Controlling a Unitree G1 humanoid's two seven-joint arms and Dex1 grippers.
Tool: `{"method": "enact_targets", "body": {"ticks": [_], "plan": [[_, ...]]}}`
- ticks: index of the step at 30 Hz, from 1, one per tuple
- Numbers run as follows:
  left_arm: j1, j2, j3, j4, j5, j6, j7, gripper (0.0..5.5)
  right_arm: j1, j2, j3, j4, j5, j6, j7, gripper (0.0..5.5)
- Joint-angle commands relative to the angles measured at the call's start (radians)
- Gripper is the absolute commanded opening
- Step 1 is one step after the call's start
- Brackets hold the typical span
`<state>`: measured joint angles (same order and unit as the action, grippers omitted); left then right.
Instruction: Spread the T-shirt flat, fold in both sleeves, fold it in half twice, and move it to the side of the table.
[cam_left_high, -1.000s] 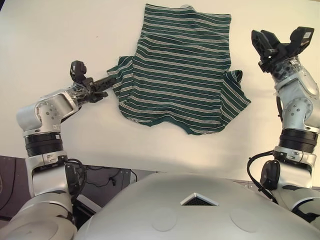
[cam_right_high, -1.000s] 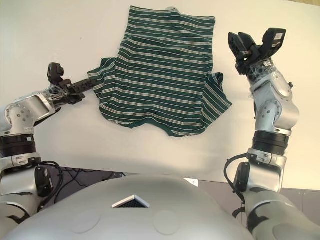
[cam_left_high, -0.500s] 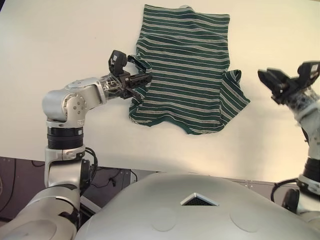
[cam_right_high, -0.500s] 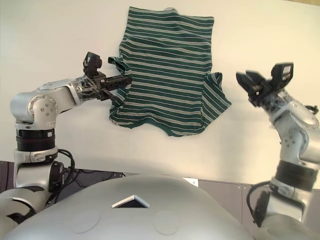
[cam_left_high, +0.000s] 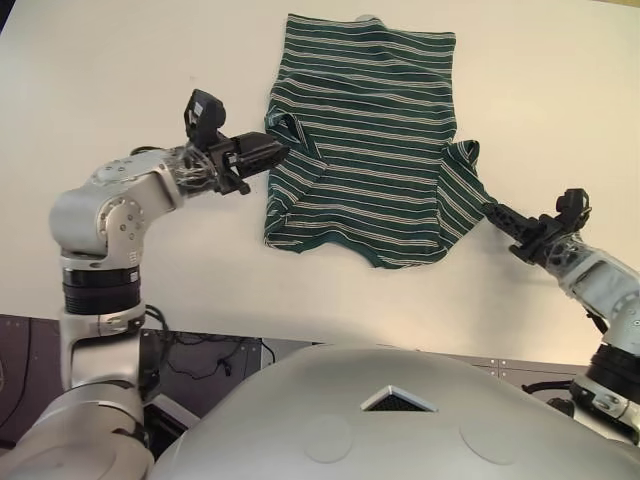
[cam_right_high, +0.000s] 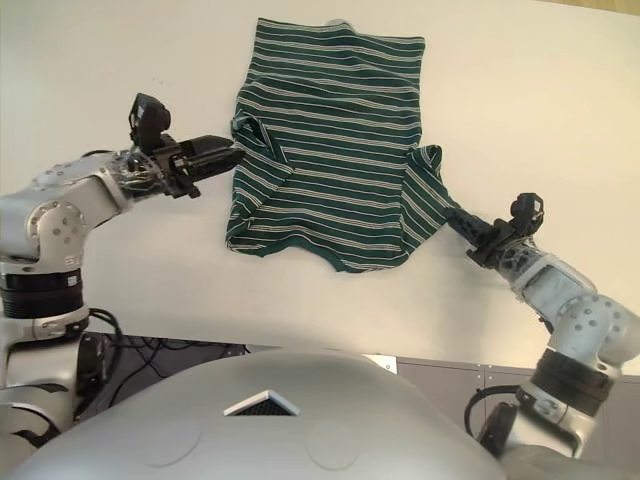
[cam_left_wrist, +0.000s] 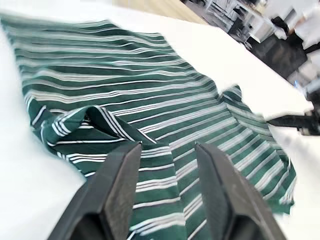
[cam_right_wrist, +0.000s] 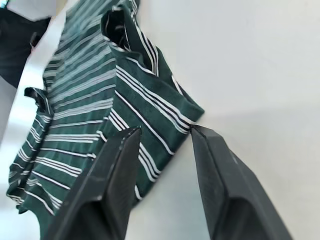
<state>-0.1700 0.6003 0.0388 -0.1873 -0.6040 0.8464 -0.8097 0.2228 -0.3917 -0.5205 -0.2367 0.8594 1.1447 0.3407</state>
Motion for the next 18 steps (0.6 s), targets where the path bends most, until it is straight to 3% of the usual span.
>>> {"method": "enact_targets", "body": {"ticks": [1,7,9,11,18], "plan": [[0.122,0.146,-0.033,0.025,0.162,-0.315,-0.171,1.94,0.03,0.049,0.036,0.023,-0.035,-0.005,-0.047,1.2],[0.261,0.196,-0.048,0.207,0.339,-0.977,-0.387,1.94,0.027,0.088,-0.003,-0.123,0.093,-0.012,-0.067,0.13],[0.276,0.196,-0.082,0.286,0.421,-1.25,-0.417,1.94,0.007,0.092,0.005,-0.181,0.142,-0.001,-0.078,0.03],[0.272,0.195,-0.123,0.369,0.513,-1.481,-0.411,1.94,0.003,0.043,0.109,-0.261,0.089,-0.037,-0.046,0.03],[0.178,0.2,-0.197,0.615,0.729,-1.905,-0.293,1.94,-0.064,-0.115,0.581,-0.285,-0.313,-0.285,0.062,0.03]]}}
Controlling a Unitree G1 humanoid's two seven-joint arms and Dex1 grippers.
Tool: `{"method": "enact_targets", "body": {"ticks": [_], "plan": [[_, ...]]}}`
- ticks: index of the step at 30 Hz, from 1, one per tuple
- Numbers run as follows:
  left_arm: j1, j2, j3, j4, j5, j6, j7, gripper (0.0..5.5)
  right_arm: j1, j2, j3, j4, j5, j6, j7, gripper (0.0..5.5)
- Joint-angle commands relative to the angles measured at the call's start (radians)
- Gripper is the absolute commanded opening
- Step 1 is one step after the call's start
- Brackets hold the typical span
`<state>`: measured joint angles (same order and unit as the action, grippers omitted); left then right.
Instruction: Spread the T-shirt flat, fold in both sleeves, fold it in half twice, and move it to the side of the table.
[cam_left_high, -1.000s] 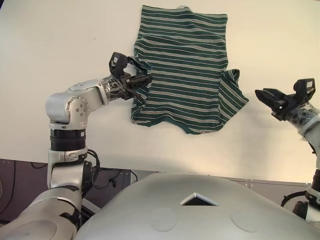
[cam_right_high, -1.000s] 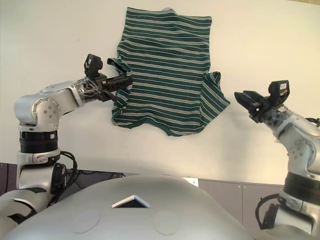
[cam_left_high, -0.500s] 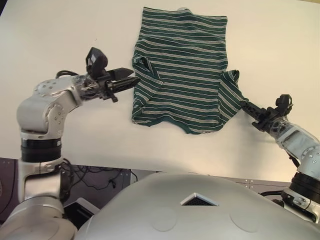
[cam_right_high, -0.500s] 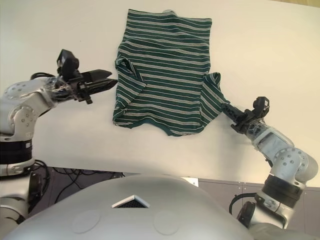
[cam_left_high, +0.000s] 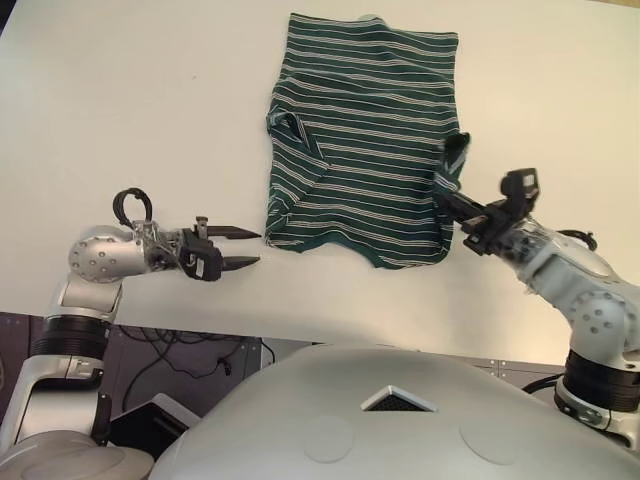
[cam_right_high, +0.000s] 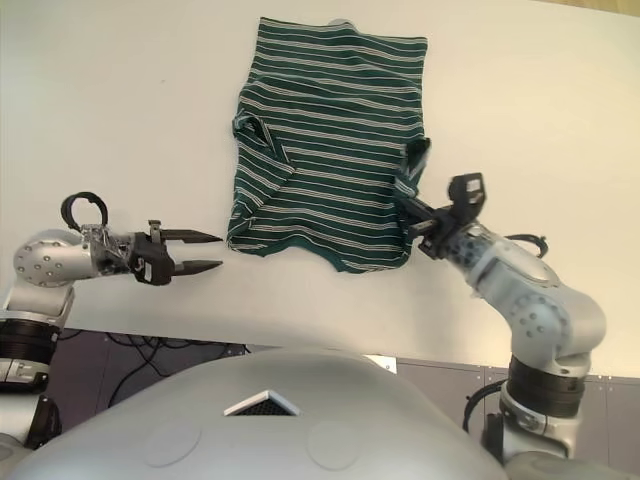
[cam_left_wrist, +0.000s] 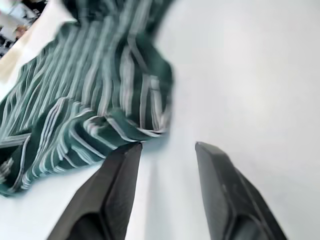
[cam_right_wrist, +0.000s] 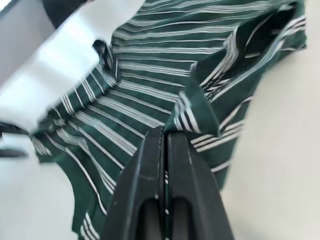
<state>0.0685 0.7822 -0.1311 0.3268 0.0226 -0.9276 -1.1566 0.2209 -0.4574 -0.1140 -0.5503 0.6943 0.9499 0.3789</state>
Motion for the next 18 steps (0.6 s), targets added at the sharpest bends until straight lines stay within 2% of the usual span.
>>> {"method": "enact_targets", "body": {"ticks": [1,3,7,9,12,13,15,18], "plan": [[-0.08,0.017,-0.035,0.131,0.129,-0.168,0.079,1.94,-0.088,-0.051,0.221,0.057,-0.197,-0.121,0.026,0.03],[-0.11,0.013,-0.051,0.177,0.167,-0.217,0.124,1.94,-0.148,-0.01,0.241,0.116,-0.225,-0.149,0.022,0.22],[-0.138,0.01,-0.087,0.222,0.217,-0.266,0.207,1.94,-0.179,0.022,0.13,0.108,-0.101,-0.114,0.075,1.0],[-0.145,0.011,-0.102,0.232,0.241,-0.278,0.242,1.94,-0.155,-0.026,0.077,0.073,-0.031,-0.095,0.142,1.34],[-0.151,0.014,-0.125,0.239,0.271,-0.288,0.291,1.94,-0.056,-0.198,-0.011,0.02,0.006,-0.127,0.337,1.5],[-0.153,0.013,-0.132,0.243,0.285,-0.289,0.31,1.94,-0.003,-0.274,-0.035,0.022,-0.031,-0.187,0.419,1.5],[-0.151,0.009,-0.137,0.248,0.32,-0.29,0.35,1.94,0.126,-0.428,-0.04,0.086,-0.213,-0.432,0.576,1.5],[-0.142,0.009,-0.145,0.251,0.359,-0.286,0.401,1.94,0.239,-0.527,0.023,0.196,-0.452,-0.828,0.701,1.5]]}}
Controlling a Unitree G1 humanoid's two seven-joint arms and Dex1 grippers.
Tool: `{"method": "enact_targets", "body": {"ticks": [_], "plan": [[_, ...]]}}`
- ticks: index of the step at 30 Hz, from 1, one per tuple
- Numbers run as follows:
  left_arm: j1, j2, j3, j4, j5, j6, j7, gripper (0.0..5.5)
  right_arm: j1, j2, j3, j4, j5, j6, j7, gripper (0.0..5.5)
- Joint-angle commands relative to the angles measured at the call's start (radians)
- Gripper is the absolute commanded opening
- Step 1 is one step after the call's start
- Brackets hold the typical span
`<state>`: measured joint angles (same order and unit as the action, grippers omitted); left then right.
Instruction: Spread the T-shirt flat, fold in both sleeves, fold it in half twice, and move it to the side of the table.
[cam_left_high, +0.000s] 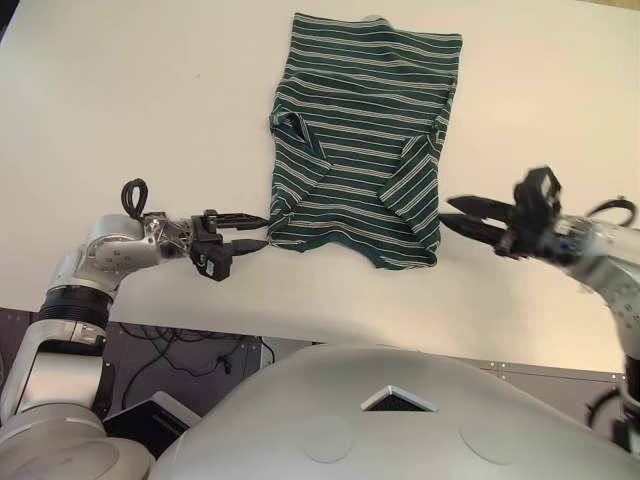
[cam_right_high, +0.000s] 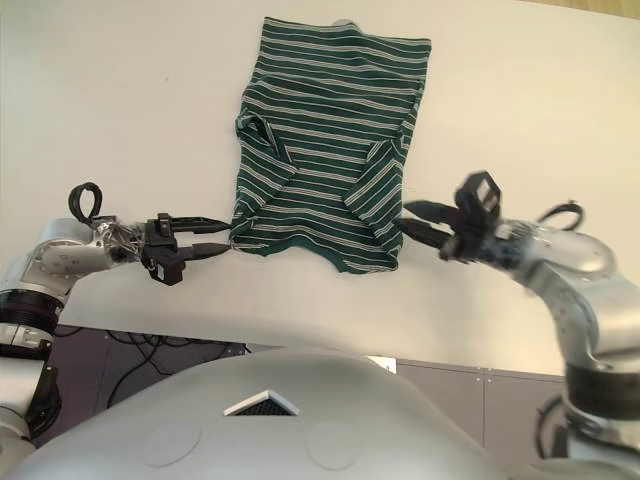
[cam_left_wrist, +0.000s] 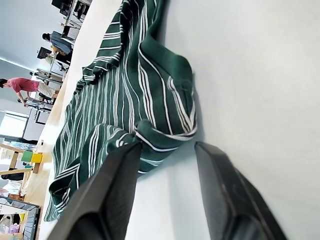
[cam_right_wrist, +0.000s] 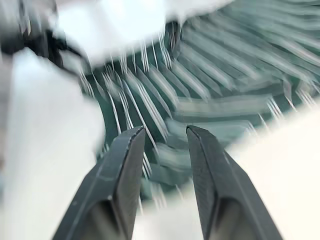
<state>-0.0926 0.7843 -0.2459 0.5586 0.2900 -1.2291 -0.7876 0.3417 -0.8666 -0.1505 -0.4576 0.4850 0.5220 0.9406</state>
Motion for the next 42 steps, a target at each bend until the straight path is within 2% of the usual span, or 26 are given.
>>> {"method": "enact_targets", "body": {"ticks": [1,4,7,10,14,19,21,22,24,25,27,28,30,32,34,36,39,42], "plan": [[0.014,0.007,-0.036,0.025,0.109,0.017,0.047,1.94,0.12,-0.119,0.107,0.145,-0.335,-0.53,0.124,1.5],[-0.01,0.007,-0.053,0.034,0.135,0.023,0.075,1.94,0.077,-0.09,0.209,0.251,-0.554,-0.809,0.034,1.5],[-0.033,0.015,-0.079,0.049,0.145,0.012,0.087,1.94,0.031,-0.03,0.247,0.323,-0.672,-1.0,-0.081,1.5],[-0.058,0.02,-0.125,0.063,0.129,0.004,0.079,1.45,-0.003,0.02,0.293,0.425,-0.781,-1.145,-0.2,1.52],[-0.091,0.022,-0.167,0.081,0.118,0.006,0.078,0.8,-0.034,0.035,0.363,0.497,-0.852,-1.208,-0.247,1.52],[-0.111,0.032,-0.206,0.093,0.088,0.008,0.069,0.21,-0.049,0.03,0.428,0.508,-0.78,-1.173,-0.199,0.71],[-0.097,0.042,-0.228,0.065,-0.021,0.048,0.029,0.0,-0.015,0.003,0.444,0.45,-0.624,-1.033,-0.102,0.32],[-0.083,0.049,-0.241,0.031,-0.111,0.1,-0.014,0.0,0.006,-0.018,0.447,0.407,-0.538,-0.946,-0.049,0.16],[-0.01,0.095,-0.259,-0.153,-0.424,0.4,-0.198,0.0,0.052,-0.087,0.438,0.269,-0.316,-0.695,0.062,0.02],[0.041,0.173,-0.269,-0.32,-0.655,0.709,-0.307,0.0,0.071,-0.142,0.426,0.202,-0.196,-0.556,0.121,0.02],[0.134,0.451,-0.302,-0.625,-1.047,1.194,-0.593,0.0,0.115,-0.298,0.384,0.123,0.017,-0.343,0.275,0.02],[0.169,0.563,-0.293,-0.717,-1.19,1.309,-0.716,0.0,0.139,-0.365,0.351,0.112,0.108,-0.285,0.352,0.02],[0.165,0.625,-0.217,-0.77,-1.39,1.471,-0.814,0.0,0.151,-0.409,0.273,0.111,0.254,-0.205,0.435,0.02],[0.119,0.602,-0.131,-0.768,-1.507,1.586,-0.817,0.0,0.088,-0.381,0.193,0.129,0.4,-0.122,0.452,0.02],[0.033,0.53,-0.065,-0.727,-1.568,1.668,-0.756,0.0,-0.03,-0.332,0.127,0.166,0.539,-0.037,0.429,0.02],[-0.065,0.42,-0.034,-0.655,-1.521,1.684,-0.643,0.0,-0.195,-0.219,0.119,0.222,0.535,-0.023,0.293,0.02],[-0.248,0.217,-0.053,-0.492,-1.26,1.606,-0.459,0.0,-0.475,-0.011,0.168,0.385,0.381,-0.053,0.065,0.02],[-0.45,-0.009,-0.111,-0.179,-0.948,1.441,-0.306,0.0,-0.669,0.133,0.23,0.601,0.191,-0.11,-0.069,0.02]]}}
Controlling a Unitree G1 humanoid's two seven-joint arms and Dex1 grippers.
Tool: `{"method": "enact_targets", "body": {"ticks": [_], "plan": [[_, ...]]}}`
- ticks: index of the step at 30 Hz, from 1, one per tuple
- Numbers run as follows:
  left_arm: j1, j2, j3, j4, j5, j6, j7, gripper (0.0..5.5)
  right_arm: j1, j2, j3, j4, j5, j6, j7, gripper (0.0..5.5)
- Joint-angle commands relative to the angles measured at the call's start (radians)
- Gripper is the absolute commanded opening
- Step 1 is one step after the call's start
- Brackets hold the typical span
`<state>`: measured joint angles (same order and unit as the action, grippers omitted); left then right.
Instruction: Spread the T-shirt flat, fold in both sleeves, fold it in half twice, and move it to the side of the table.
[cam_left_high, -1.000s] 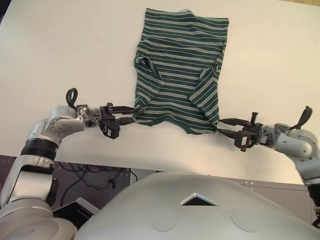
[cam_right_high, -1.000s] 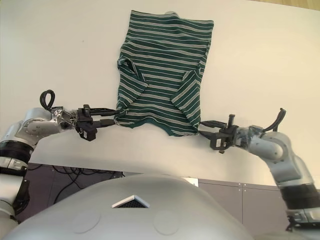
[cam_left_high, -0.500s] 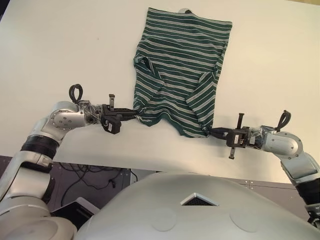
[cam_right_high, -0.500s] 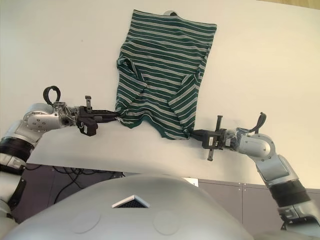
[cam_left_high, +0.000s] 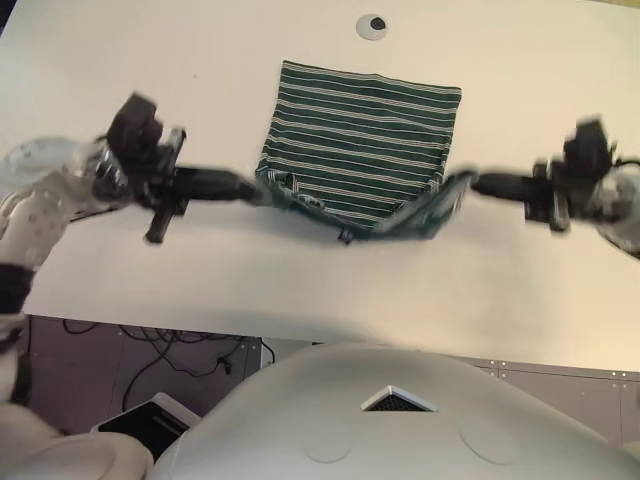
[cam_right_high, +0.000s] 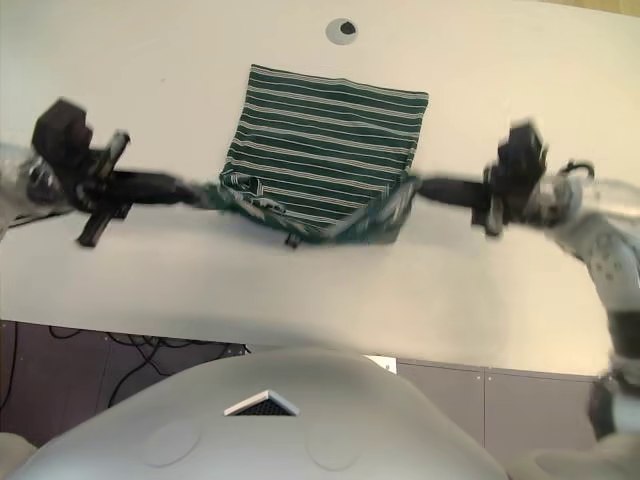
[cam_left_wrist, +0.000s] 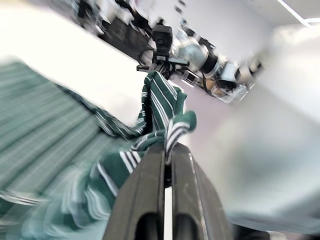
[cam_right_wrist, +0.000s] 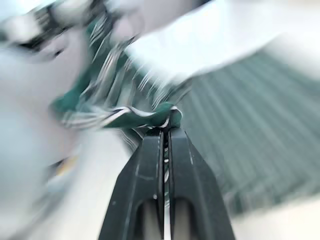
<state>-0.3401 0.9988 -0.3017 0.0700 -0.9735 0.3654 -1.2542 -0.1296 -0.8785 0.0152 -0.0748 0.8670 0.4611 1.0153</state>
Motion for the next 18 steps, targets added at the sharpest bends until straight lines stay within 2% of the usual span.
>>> {"method": "enact_targets", "body": {"ticks": [1,5,10,12,13,18], "plan": [[-0.255,-0.285,-0.063,0.411,0.391,-0.213,0.194,0.0,-0.238,0.175,0.079,0.281,-0.243,-0.068,-0.163,0.02],[-0.497,-0.51,-0.086,0.904,0.693,-0.475,0.485,0.0,-0.382,0.28,0.118,0.584,-0.452,-0.17,-0.28,0.02],[-0.629,-0.651,-0.092,1.157,0.875,-0.598,0.612,0.0,-0.497,0.358,0.081,0.88,-0.562,-0.256,-0.376,0.02],[-0.633,-0.682,-0.095,1.22,0.952,-0.602,0.675,0.0,-0.541,0.4,0.059,0.963,-0.576,-0.296,-0.362,0.02],[-0.624,-0.69,-0.09,1.241,0.984,-0.601,0.72,0.31,-0.558,0.42,0.049,0.995,-0.581,-0.309,-0.354,0.29],[-0.638,-0.665,-0.024,1.274,1.079,-0.62,0.999,1.07,-0.564,0.454,-0.012,1.022,-0.591,-0.347,-0.361,1.13]]}}
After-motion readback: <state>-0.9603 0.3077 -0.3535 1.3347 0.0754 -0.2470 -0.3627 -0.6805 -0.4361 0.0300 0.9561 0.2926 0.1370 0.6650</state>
